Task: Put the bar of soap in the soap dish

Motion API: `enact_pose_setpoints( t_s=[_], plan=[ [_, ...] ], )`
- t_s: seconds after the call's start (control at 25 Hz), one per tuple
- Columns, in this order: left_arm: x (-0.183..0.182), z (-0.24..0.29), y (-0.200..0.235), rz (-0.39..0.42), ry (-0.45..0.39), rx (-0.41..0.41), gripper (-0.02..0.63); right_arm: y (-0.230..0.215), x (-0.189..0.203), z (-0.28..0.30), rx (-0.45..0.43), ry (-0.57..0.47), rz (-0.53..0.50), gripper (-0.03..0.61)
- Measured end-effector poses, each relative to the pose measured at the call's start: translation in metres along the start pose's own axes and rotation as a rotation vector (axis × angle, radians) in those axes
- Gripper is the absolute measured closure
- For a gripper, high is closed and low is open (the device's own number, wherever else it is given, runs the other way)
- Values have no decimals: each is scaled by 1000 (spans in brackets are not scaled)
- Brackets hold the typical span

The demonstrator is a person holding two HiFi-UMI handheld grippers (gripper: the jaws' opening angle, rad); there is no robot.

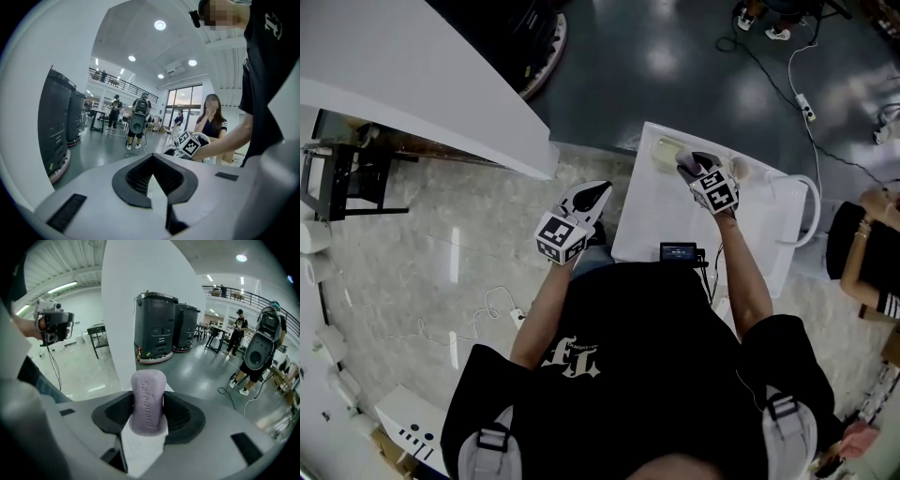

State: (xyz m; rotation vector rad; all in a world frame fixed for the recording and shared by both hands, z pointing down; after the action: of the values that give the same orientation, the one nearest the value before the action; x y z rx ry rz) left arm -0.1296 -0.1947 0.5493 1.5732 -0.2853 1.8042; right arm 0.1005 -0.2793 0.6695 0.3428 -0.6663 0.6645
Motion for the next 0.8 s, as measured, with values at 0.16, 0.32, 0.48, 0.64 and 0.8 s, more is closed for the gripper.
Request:
enact_pose_setpoints(
  t_s=[0.16,0.32,0.48,0.64,0.8],
  plan=[
    [0,-4,9,-10,4,-21,606,-4,-2,30,-46,75,-76,379],
    [2,-4,17,-20,10,-33,604,-8,3,61,-80,184,-179,379],
    [7,1,23,-33,20,-40,606,-14,15,92,-114,288,-266,379],
    [12,5,28,-48,34,-40,606,-18,24,116,-145,354,-305,379],
    [14,9,35,-64,41,-48,606,-22,29,132,-171,394,-336,379]
  ],
)
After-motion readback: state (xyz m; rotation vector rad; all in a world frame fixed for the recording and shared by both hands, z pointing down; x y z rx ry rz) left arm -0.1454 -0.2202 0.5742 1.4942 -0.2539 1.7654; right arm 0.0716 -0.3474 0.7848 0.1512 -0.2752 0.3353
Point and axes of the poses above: the fingertips, and each gripper's own axes: z forward along the fingers, y to its left, x out of its underside, the point moved 3 cm from there along -z, backward along the fingers, and after that the axes turned 3 degrees about -z, right-handed, at the moved point
